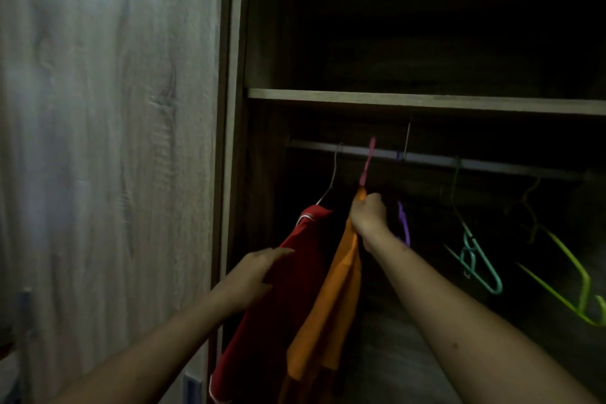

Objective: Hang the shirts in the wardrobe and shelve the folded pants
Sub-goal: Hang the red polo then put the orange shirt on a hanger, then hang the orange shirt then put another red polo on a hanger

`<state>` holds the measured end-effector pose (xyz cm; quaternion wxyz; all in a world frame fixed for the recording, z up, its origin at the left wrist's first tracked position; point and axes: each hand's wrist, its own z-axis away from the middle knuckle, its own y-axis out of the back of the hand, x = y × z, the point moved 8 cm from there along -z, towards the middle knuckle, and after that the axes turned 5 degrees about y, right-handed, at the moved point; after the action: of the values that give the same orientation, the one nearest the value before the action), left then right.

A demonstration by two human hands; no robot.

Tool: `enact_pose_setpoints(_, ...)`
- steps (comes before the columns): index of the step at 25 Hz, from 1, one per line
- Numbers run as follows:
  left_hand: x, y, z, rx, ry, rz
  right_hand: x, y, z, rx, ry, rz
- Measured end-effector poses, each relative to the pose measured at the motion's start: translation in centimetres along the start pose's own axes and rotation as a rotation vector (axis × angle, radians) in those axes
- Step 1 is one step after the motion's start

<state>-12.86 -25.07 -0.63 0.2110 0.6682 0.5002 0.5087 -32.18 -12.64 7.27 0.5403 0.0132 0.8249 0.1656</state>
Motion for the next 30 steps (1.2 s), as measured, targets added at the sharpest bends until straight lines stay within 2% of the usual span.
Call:
enact_pose_setpoints(2, -0.4, -0.6, -0.2, -0.009, 0.018, 0.003, 0.3, 0.4, -1.1, 0.027, 0.007, 0.054)
enact_pose_setpoints(7, -1.0, -0.9, -0.4, 0.012, 0.078, 0.035, 2.7, 0.3, -1.5, -0.108, -0.009, 0.249)
enact_pose_setpoints(10, -0.6, -0.8, -0.1, 0.023, 0.067, 0.082, 2.0, 1.7, -0.7, -0.047, 0.108, 0.418)
enact_pose_setpoints(11, -0.7, -0.8, 0.1, 0.025, 0.073, 0.103, 1.1, 2.3, 0.1, -0.001, 0.193, 0.476)
enact_pose_setpoints(13, -0.9, -0.6, 0.7, 0.033, 0.088, 0.151, -1.5, 2.7, 2.6, 0.103, 0.487, 0.545)
enact_pose_setpoints(16, -1.5, 0.0, 2.9, 0.054, 0.100, 0.172, -5.6, 0.9, 8.5, 0.106, 0.933, 0.475)
enact_pose_setpoints(18, -3.2, 0.8, 6.0, 0.051, 0.171, 0.244, -7.7, -2.6, 13.1, -0.040, 1.076, 0.340)
enact_pose_setpoints(20, -5.1, 1.8, 9.4, 0.060, 0.254, 0.311, -8.8, -7.0, 16.8, -0.237, 1.132, 0.215)
enact_pose_setpoints(21, -6.5, 2.7, 11.8, 0.089, 0.306, 0.325, -9.1, -10.0, 18.9, -0.361, 1.125, 0.146)
enact_pose_setpoints(24, -11.5, 6.1, 18.9, 0.192, 0.473, 0.345, -8.5, -19.2, 23.6, -0.714, 0.952, 0.034)
enact_pose_setpoints(27, -17.7, 10.7, 28.2, 0.370, 0.622, 0.218, -8.1, -28.7, 30.1, -0.993, 0.890, 0.035)
enact_pose_setpoints(30, -23.6, 15.5, 39.5, 0.570, 0.835, -0.057, -8.4, -37.1, 37.3, -1.179, 0.866, 0.036)
